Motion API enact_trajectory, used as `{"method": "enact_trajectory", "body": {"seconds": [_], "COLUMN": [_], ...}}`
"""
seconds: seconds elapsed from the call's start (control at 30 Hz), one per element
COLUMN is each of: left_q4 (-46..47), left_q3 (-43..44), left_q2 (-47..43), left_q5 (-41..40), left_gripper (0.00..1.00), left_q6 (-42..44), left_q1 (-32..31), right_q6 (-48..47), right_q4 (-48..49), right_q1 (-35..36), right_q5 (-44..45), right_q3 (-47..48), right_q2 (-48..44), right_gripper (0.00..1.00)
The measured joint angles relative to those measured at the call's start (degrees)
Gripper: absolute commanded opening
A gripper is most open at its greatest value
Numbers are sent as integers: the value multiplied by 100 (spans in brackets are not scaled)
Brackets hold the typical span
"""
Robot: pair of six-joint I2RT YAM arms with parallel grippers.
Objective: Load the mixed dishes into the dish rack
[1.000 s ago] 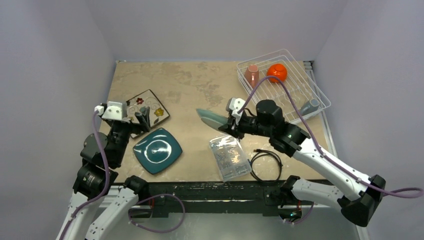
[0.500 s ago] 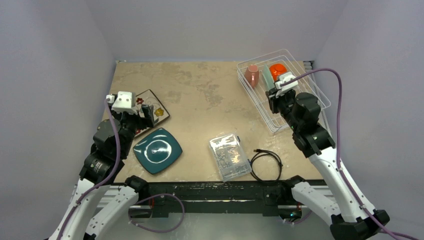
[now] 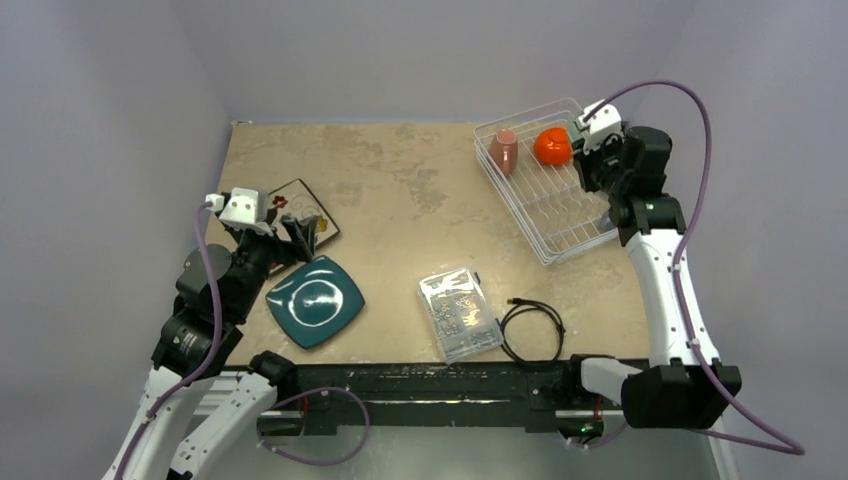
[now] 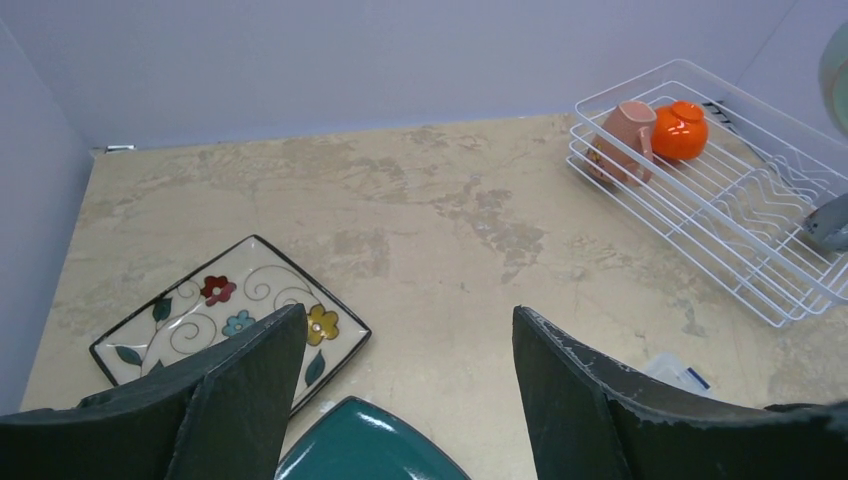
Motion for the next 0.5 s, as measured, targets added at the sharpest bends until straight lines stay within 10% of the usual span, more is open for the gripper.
{"method": "enact_trajectory", "body": {"seconds": [0.5], "left_q4": [-7], "left_q3": [2], "left_q2": [-31], "left_q5": [415], "left_gripper": [73], "left_q6": [-262], "left_q1": [0], "right_q6": [-413], "right_q4": [-658], "right_q1": [-1611], "right_q5": [-1971], "right_q3": [852], "right_q2": [1547], "right_gripper": [0]}}
